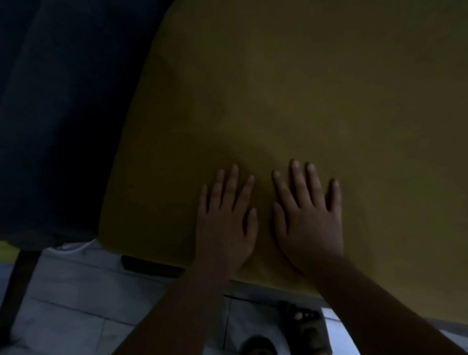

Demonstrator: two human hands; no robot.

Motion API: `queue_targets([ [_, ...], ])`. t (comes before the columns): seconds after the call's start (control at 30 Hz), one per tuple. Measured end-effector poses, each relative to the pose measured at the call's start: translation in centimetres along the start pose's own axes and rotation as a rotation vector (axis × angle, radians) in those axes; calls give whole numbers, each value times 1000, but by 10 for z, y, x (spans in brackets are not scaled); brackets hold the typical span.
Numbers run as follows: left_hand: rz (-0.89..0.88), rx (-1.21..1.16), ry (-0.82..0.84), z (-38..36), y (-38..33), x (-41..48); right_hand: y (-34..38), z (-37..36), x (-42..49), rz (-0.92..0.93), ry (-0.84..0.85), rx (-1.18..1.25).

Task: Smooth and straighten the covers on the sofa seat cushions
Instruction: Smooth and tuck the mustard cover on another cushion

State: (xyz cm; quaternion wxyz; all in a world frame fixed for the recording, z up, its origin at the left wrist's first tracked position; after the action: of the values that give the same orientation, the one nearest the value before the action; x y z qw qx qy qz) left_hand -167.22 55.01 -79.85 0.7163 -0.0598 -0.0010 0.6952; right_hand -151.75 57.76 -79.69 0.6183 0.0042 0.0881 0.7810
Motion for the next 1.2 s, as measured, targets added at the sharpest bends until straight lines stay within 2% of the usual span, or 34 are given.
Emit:
queue_targets([
  [0.2,28,-148,-38,11,4,2,5,9,4,43,-1,21],
  [0.27,105,-220,-100,23,13,0,16,20,7,82,-67,92],
  [0.4,332,-148,-220,38,50,-1,50,42,21,214,-192,234],
  [0.47,368,-123,-149,29,69,-5,63,32,27,246,-155,221],
  [0.53,368,-97,-44,13,78,-10,72,11,28,263,-44,105],
  [0.6,375,-91,-14,5,80,-12,74,-5,26,271,28,3],
  [0.7,354,-105,4,10,81,-11,73,-8,27,254,43,-41],
  [0.8,285,-240,6,23,91,-13,79,-2,29,218,31,-12],
  [0.87,302,-348,-68,39,107,-16,97,9,28,216,-26,65],
  [0.97,293,-338,-343,62,141,-15,140,38,31,315,-206,243],
  [1.0,293,-349,-382,66,153,-13,157,47,34,347,-276,302],
  [1.03,292,-344,-380,62,167,-11,174,53,38,356,-336,346],
  [1.1,271,-286,-247,43,190,-7,203,49,49,312,-356,365],
  [1.17,260,-258,-68,16,203,-7,222,23,58,290,-193,224],
  [1.2,286,-261,-29,6,205,-11,227,6,59,298,-89,118],
])
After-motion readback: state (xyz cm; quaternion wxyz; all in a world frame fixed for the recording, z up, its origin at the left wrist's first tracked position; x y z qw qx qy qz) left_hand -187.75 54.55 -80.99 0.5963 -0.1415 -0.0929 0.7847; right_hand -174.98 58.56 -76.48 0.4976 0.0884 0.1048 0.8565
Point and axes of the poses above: each hand's wrist, its own x-axis towards the middle knuckle, its own z-axis out of the back of the hand, y = z × x, the point moved 2 cm from there along x, towards the middle knuckle, and after that the axes turned 2 degrees about -z, right-handed, at the moved point
